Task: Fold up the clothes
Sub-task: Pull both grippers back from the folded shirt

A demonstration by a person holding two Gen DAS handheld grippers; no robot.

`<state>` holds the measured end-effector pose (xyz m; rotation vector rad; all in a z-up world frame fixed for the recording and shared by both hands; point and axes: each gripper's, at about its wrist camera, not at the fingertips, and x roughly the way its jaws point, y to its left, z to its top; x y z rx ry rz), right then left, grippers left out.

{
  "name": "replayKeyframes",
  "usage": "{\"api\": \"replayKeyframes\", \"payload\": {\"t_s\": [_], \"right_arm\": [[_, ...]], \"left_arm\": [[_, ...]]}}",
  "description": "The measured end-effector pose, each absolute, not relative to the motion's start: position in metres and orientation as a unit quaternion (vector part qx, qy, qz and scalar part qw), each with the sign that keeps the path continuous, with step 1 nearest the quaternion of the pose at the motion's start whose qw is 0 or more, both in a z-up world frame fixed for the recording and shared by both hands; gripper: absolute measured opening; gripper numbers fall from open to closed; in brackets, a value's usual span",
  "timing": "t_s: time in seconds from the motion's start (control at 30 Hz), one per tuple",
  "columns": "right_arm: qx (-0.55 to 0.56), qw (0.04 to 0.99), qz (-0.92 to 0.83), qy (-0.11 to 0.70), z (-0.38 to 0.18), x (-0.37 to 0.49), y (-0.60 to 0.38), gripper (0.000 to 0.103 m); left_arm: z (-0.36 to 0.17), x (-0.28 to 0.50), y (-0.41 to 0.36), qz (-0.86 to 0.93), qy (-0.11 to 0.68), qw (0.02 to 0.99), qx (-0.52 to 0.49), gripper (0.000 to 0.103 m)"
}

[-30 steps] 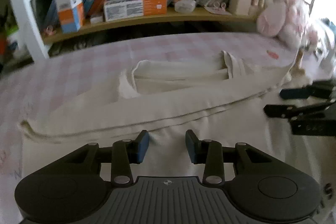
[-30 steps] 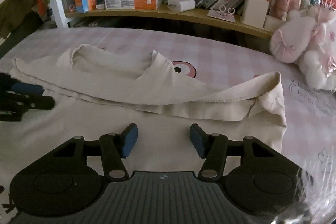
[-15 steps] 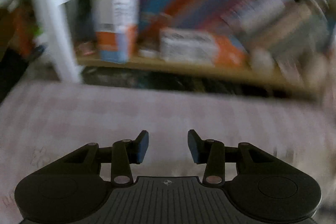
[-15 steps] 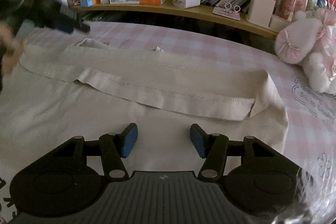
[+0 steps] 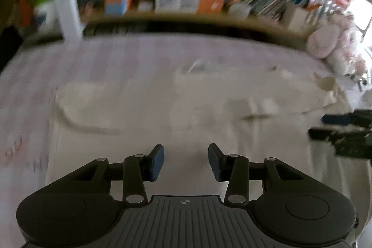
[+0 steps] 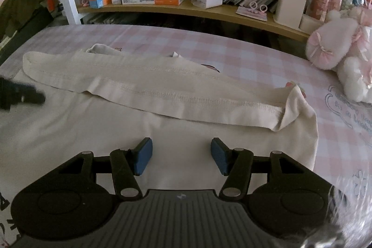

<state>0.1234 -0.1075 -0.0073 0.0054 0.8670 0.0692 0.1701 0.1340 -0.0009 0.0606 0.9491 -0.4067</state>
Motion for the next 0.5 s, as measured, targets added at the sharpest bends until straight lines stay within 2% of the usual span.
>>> {"api": "replayKeyframes", "payload": {"t_s": [0.3,0.5], "right_arm": [[0.013,0.912,0.023,0.410,-0.005,0.164,-0.112,0.054],[0.071,0.937,-0.034,0.340,0.022,0.216,-0.139,0.054]], "left_arm": [[-0.005,0.197,0.121,-0.191,0.458,0.867,0.037,0.043],[0.012,0.248,0.135,-0.130,0.427,0.895,-0.021,0.042]]}}
